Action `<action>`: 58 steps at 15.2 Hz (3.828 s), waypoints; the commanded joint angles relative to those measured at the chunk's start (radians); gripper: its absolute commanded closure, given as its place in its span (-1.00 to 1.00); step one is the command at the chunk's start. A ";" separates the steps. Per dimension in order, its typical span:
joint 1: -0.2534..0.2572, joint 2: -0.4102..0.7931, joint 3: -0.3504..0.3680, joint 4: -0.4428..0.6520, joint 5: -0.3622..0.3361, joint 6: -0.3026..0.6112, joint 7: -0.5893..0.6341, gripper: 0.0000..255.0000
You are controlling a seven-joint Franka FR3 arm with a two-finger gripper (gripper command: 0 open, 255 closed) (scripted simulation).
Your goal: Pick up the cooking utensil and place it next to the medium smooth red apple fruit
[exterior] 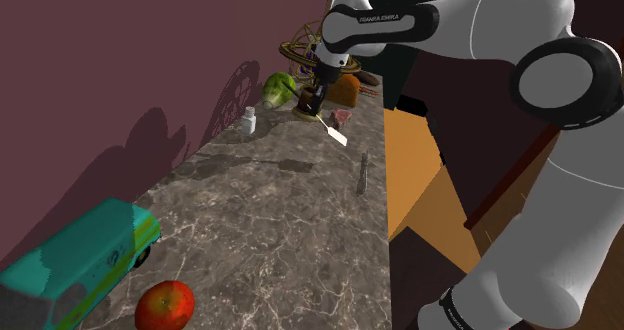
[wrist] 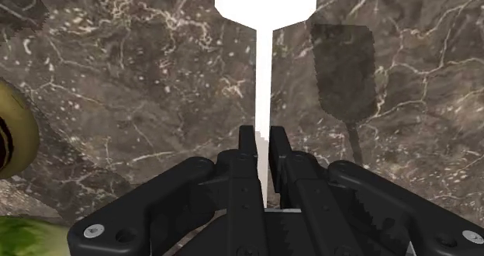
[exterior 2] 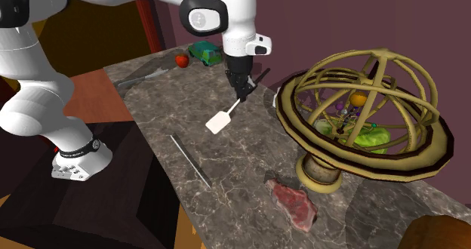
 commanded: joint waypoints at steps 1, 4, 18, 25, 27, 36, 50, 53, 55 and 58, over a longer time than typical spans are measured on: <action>-0.001 -0.001 0.000 0.015 0.000 -0.016 0.000 1.00; 0.039 -0.073 0.020 -0.082 -0.018 0.013 0.063 1.00; 0.198 -0.306 0.169 -0.369 -0.058 0.078 0.380 1.00; 0.273 -0.356 0.263 -0.426 -0.056 0.086 0.548 1.00; 0.294 -0.362 0.291 -0.431 -0.054 0.087 0.596 1.00; 0.389 -0.338 0.421 -0.401 -0.057 0.083 0.822 1.00; 0.550 -0.132 0.601 -0.167 -0.155 0.034 1.199 1.00; 0.596 -0.061 0.628 -0.084 -0.195 0.010 1.280 1.00; 0.631 -0.009 0.643 -0.021 -0.224 -0.010 1.332 1.00; 0.693 0.077 0.657 0.087 -0.271 -0.047 1.406 1.00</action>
